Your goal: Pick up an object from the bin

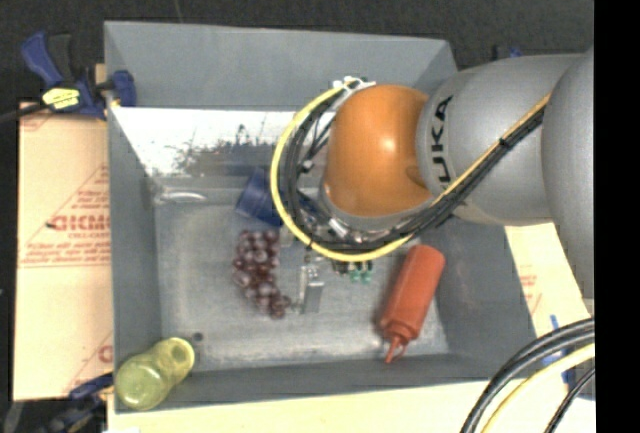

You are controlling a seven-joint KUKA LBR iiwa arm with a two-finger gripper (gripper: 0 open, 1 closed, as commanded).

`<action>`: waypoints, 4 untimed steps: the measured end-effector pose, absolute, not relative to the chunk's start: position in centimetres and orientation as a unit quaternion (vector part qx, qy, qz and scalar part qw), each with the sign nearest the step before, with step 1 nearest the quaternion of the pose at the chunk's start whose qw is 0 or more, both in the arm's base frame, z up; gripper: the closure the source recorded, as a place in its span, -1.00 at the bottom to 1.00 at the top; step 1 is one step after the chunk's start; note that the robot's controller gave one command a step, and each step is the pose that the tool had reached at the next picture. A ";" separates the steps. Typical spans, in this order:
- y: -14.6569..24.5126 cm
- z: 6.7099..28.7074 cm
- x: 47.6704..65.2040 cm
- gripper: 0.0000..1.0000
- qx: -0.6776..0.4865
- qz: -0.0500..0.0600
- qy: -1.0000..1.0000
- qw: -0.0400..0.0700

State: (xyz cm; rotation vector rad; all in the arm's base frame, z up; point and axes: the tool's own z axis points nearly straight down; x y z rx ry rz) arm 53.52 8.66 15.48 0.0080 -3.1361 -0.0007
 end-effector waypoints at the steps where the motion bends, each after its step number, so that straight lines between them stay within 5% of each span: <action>1: 8.6 15.9 53.7 -1.00 0.000 -0.001 -1.000 -0.001; 2: 11.5 9.1 59.9 -1.00 0.323 0.000 -0.946 -0.006; 3: 11.8 10.6 57.4 -1.00 0.128 -0.001 -0.992 -0.002; 4: 11.8 9.0 59.2 -1.00 0.262 0.000 -0.965 -0.006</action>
Offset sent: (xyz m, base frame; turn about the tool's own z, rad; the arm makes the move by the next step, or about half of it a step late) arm 0.0756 0.0354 -0.0848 -0.8140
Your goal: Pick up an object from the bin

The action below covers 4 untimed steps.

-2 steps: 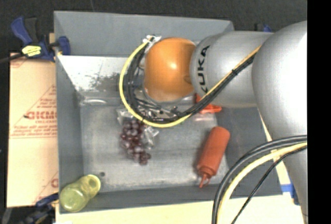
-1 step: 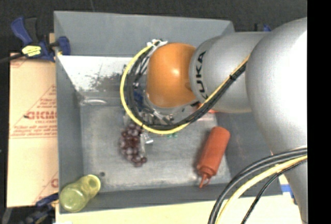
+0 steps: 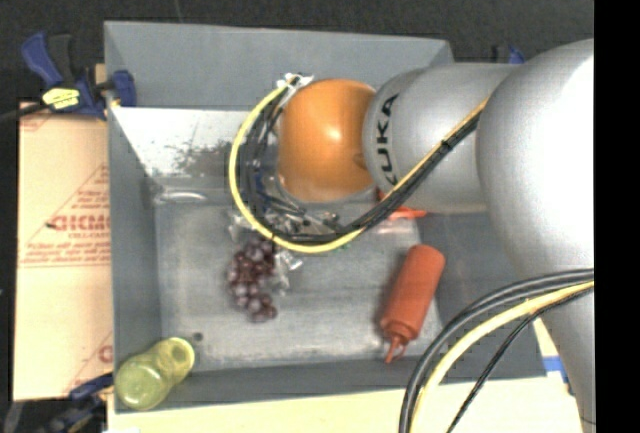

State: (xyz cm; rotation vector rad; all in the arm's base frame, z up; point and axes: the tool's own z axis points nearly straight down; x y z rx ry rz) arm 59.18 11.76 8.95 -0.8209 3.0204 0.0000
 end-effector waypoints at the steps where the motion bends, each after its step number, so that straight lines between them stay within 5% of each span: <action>1: 10.5 7.6 59.2 -1.00 -0.153 0.004 0.988 0.001; 2: 9.6 7.1 59.7 1.00 -0.321 0.000 0.947 0.008; 4: 9.7 7.1 59.8 1.00 -0.319 0.000 0.948 0.009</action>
Offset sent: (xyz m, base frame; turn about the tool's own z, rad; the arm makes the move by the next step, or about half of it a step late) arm 0.0044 -0.0203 -0.0195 -0.1249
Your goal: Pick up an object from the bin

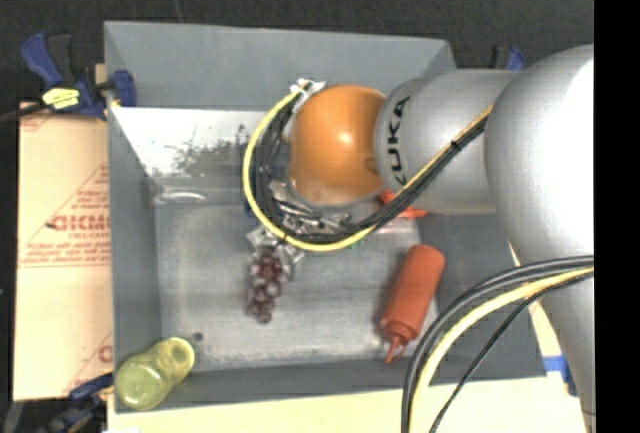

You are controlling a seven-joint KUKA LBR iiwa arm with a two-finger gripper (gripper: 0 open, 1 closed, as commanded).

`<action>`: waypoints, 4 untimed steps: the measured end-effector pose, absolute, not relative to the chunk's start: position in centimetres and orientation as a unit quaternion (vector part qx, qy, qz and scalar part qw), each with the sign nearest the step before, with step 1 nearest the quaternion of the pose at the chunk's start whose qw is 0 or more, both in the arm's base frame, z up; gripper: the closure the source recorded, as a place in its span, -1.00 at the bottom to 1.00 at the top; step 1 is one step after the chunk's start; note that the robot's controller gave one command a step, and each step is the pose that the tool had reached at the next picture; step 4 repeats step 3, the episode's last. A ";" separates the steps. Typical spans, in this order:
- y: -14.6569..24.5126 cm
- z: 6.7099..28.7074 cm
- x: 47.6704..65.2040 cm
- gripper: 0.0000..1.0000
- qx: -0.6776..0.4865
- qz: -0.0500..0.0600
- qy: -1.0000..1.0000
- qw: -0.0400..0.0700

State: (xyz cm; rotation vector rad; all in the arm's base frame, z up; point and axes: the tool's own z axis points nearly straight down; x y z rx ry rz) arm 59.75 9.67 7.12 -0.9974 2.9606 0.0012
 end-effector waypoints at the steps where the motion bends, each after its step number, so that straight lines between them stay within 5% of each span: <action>1: 9.7 7.6 59.8 1.00 -0.318 0.001 0.948 0.010; 3: 9.6 11.3 59.9 1.00 -0.317 0.000 0.948 0.011; 4: 9.6 11.3 59.9 1.00 -0.317 0.000 0.948 0.011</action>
Offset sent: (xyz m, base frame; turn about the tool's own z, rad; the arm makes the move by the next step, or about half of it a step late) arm 0.0002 -0.0001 0.0472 0.0014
